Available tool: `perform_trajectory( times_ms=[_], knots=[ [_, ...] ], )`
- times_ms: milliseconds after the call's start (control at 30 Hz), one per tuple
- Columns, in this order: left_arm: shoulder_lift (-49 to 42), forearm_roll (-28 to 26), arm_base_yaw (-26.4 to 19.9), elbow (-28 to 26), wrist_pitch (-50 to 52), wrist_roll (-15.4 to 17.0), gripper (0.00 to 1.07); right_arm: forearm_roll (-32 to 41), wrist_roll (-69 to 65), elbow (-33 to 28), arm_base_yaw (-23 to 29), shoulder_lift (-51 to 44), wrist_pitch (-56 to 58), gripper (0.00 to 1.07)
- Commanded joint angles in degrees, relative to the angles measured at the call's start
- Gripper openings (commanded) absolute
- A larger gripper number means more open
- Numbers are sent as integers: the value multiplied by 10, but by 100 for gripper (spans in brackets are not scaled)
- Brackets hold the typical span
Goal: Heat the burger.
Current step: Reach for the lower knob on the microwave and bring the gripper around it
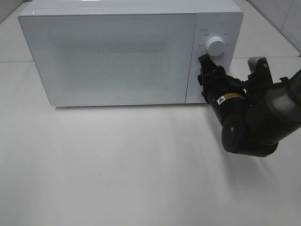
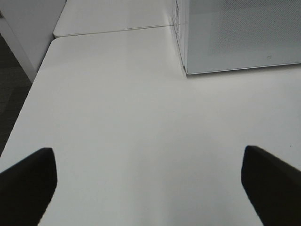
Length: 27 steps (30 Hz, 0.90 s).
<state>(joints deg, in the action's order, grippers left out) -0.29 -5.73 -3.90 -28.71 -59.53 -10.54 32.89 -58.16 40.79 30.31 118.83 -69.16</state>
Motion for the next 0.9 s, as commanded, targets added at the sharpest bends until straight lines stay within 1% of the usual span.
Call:
perform_trajectory(
  times_ms=[33, 100, 133, 167, 200, 267, 333, 733, 800, 867, 900],
  knots=[
    [-12, -3, 0, 2, 2, 1, 101, -32, -230, 14, -3, 0, -123, 19],
    [-12, -3, 0, 2, 2, 1, 101, -33, -256, 14, -3, 0, -123, 19],
    [-12, -3, 0, 2, 2, 1, 101, -33, -313, 13, -3, 0, -123, 19],
    [-12, -3, 0, 2, 2, 1, 101, -33, -313, 13, -3, 0, -123, 19],
    [-12, -3, 0, 2, 2, 1, 101, -34, -360, 13, -3, 0, -123, 20],
    [-12, -3, 0, 2, 2, 1, 101, -35, -376, 13, -3, 0, -123, 20],
    [-12, -3, 0, 2, 2, 1, 101, -37, -422, 13, -3, 0, -123, 21],
    [-12, -3, 0, 2, 2, 1, 101, -30, -431, 13, -3, 0, -104, 25],
    [-12, -3, 0, 2, 2, 1, 101, -30, -431, 13, -3, 0, -105, 27],
    [-12, -3, 0, 2, 2, 1, 101, -30, -431, 13, -3, 0, -106, 32],
    [-12, -3, 0, 2, 2, 1, 101, -30, -431, 13, -3, 0, -106, 32]
  ],
)
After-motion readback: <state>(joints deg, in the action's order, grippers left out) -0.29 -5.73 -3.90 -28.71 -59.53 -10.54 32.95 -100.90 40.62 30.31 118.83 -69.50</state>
